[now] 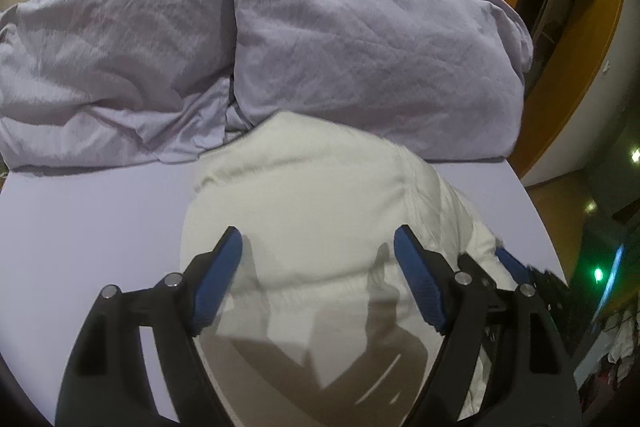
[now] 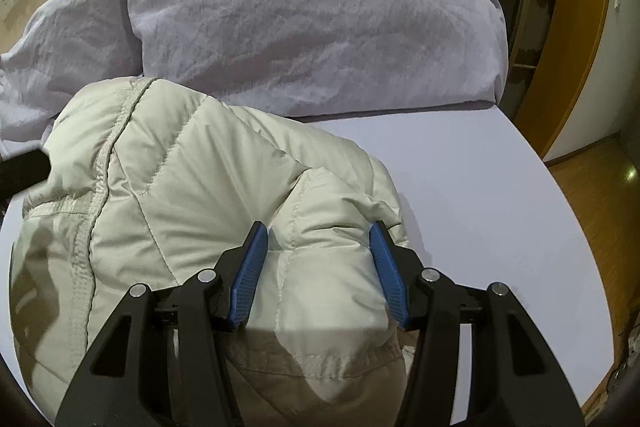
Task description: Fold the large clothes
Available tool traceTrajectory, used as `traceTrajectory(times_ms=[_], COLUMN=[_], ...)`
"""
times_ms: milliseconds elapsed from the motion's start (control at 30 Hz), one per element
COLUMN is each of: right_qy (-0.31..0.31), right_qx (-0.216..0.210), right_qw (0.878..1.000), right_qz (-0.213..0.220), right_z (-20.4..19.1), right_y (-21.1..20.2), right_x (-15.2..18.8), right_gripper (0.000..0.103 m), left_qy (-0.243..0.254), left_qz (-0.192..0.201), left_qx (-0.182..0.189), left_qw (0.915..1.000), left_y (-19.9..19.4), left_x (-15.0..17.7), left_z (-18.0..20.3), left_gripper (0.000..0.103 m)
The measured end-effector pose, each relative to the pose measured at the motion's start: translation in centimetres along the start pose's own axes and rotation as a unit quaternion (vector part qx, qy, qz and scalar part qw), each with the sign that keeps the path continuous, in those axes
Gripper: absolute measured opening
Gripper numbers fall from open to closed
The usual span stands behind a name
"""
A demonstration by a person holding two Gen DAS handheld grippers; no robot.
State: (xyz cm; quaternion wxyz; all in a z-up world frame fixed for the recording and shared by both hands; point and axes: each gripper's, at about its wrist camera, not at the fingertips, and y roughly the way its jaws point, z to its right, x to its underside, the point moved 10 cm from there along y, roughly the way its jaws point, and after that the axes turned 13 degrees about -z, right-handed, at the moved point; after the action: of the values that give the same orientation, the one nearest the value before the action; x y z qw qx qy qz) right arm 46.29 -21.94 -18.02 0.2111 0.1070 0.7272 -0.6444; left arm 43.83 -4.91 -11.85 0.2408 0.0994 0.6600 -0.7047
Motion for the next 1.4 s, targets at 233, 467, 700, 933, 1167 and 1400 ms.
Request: traceTrajectory(times_ms=[233,467,700,933,1167,1400], right_qy=[0.012,0.018,0.007,-0.016,0.001,0.007], right_qx=[-0.014,-0.010,-0.019,-0.012,-0.036,-0.034], right_qw=[1.000,1.000,0.999,0.999,0.999,0.998], right_qz=[-0.002,0.000,0.038,0.038,0.039,0.045], right_z=[0.4,0.7,-0.3,-1.7,-1.0,-0.9], right_y=[0.6,0.3,-2.4,-1.0,1.8,3.2], right_x=[0.1,-0.3,-3.0,-4.4,-3.8,-3.6], right_gripper=[0.057,0.066,0.067,0.067,0.069,0.071], left_qy=[-0.001,0.027,0.029,0.027,0.026,0.023], left_qz=[0.008,0.028,0.035,0.044,0.055,0.056], left_qx=[-0.038,-0.083,-0.097,-0.087,-0.080,-0.073], left_qw=[0.9993,0.9958,0.9943,0.9948,0.9950,0.9955], left_y=[1.6,3.8,5.1,5.4,5.6,6.4], left_x=[-1.7,-1.0,-0.6,-0.4,-0.3,-0.2], left_z=[-0.9,-0.7,-1.5,-1.8,-1.6,-1.6], left_gripper=[0.079,0.088,0.089,0.089,0.090,0.091])
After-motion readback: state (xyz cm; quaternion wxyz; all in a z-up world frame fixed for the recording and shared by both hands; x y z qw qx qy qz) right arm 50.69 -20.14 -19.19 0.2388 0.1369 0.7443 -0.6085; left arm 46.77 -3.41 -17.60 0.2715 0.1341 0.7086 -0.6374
